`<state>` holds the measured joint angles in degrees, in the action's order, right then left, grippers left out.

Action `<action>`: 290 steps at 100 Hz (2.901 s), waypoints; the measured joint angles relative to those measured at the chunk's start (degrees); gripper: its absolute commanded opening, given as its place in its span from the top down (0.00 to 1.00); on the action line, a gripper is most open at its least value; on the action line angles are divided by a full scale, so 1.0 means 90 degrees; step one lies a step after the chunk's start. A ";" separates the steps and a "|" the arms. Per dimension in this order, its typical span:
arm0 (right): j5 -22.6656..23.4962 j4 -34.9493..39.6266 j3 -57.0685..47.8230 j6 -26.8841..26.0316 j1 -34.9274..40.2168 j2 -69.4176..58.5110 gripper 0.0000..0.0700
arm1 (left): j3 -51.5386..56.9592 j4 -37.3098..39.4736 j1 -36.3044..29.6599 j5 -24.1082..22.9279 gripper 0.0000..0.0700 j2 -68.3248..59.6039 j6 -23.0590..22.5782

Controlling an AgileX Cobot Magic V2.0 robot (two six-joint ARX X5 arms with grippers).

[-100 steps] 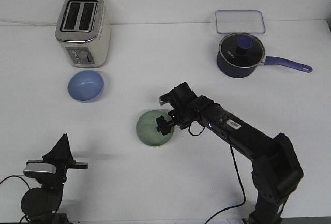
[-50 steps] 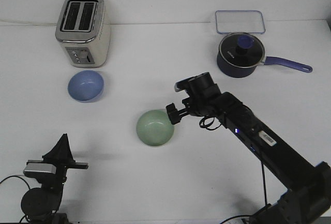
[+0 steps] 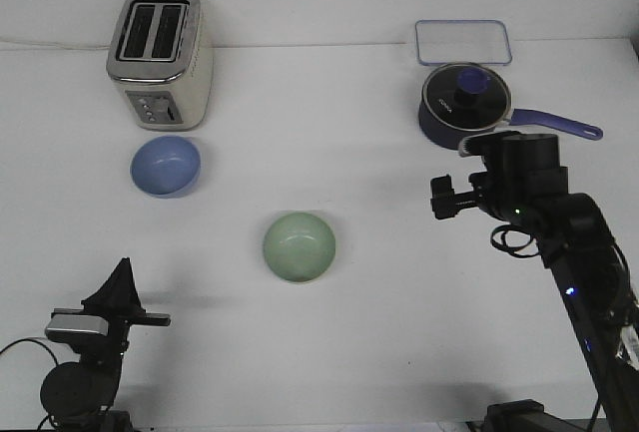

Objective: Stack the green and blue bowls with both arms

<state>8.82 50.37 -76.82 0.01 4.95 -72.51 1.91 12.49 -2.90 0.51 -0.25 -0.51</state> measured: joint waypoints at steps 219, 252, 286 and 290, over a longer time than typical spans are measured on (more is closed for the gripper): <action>0.0015 -0.4716 0.5294 0.0177 -0.0471 0.4333 0.13 | 0.1559 -0.1370 0.0000 -0.0561 0.98 -0.0418 0.0355; 0.0015 -0.4716 0.5294 0.0112 -0.0471 0.4333 0.13 | 0.4449 -0.3917 0.0002 -0.0573 0.98 -0.2922 0.0374; 0.0015 -0.4716 0.5294 0.0066 -0.0471 0.4333 0.13 | 0.6419 -0.5719 0.0000 -0.0517 0.98 -0.5428 0.0257; 0.0015 -0.4716 0.5294 0.0066 -0.0471 0.4333 0.13 | 0.6509 -0.5935 0.0000 -0.0503 0.98 -0.5646 0.0255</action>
<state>8.95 7.92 -29.17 0.60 0.71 -33.52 60.49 -40.93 -2.90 -4.01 -51.07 1.78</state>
